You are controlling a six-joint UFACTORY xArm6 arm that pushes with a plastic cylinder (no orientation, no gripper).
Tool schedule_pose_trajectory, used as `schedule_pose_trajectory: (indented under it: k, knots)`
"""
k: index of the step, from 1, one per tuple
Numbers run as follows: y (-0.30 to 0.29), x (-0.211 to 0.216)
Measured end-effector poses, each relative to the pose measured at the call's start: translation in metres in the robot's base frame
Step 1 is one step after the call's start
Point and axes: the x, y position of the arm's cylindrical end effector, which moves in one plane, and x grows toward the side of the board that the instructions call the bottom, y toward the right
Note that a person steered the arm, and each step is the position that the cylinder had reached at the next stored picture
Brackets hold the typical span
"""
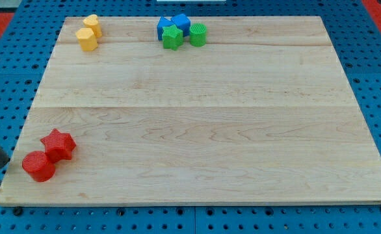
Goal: Push both the red blocks towards the right side of the board
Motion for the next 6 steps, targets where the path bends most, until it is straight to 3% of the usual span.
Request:
schedule_pose_trajectory:
  k: [2,3,5,6]
  knots:
    - [0.001,0.037]
    - [0.009,0.042]
    - [0.081,0.042]
    - [0.083,0.036]
